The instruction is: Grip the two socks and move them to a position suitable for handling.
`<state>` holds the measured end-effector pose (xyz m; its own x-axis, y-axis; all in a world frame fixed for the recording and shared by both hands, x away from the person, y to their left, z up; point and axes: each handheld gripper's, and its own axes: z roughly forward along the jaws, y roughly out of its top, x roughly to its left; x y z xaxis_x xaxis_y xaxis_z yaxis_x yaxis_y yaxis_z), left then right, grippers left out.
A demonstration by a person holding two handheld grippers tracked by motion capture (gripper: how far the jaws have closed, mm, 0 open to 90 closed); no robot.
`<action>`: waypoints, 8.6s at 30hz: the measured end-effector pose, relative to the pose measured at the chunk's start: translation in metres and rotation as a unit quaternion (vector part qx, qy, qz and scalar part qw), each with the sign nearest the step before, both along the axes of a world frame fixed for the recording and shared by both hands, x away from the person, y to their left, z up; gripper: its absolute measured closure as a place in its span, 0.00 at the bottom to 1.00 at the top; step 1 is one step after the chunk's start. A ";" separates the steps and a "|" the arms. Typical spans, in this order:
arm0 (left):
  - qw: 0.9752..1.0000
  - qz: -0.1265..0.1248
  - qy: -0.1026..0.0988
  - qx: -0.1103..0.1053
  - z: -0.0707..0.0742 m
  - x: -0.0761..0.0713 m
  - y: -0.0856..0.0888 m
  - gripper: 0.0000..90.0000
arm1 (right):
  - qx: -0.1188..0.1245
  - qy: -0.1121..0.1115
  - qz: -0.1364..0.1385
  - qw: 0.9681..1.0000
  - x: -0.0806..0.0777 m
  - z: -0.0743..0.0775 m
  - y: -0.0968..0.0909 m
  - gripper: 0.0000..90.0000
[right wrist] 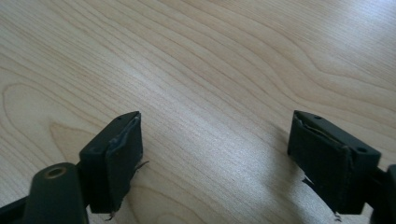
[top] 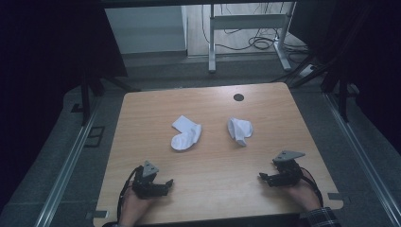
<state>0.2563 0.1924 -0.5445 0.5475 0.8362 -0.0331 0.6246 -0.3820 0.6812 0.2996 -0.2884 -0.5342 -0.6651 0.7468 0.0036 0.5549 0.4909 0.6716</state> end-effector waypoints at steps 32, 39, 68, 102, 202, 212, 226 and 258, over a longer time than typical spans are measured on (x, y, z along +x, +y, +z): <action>1.000 -0.001 0.000 0.000 0.000 0.001 0.000 0.13 | 0.007 0.009 -0.004 1.000 0.003 0.005 -0.002 0.33; 1.000 0.000 0.000 0.000 0.000 0.001 0.000 0.13 | 0.018 -0.001 -0.016 1.000 0.006 0.012 0.002 0.34; 1.000 0.000 0.000 -0.001 0.000 0.001 0.000 0.13 | 0.046 -0.036 0.000 0.998 0.045 0.033 0.042 0.39; 1.000 0.001 0.000 -0.001 0.000 0.000 0.000 0.13 | 0.003 -0.056 -0.048 0.997 0.095 0.015 0.094 0.73; 1.000 -0.013 -0.006 -0.006 0.025 0.020 -0.036 0.21 | 0.041 -0.025 -0.128 0.991 0.103 0.056 -0.013 0.59; 1.000 -0.023 -0.015 -0.010 0.032 0.036 -0.054 0.23 | 0.037 -0.033 -0.126 0.991 0.117 0.066 -0.009 0.58; 0.999 -0.015 -0.036 -0.007 0.039 0.084 -0.096 0.41 | 0.047 -0.011 -0.117 0.992 0.135 0.042 -0.011 0.70; 1.000 -0.002 -0.007 0.003 0.009 0.129 -0.154 0.94 | 0.038 0.017 -0.121 0.992 0.155 0.005 -0.010 0.91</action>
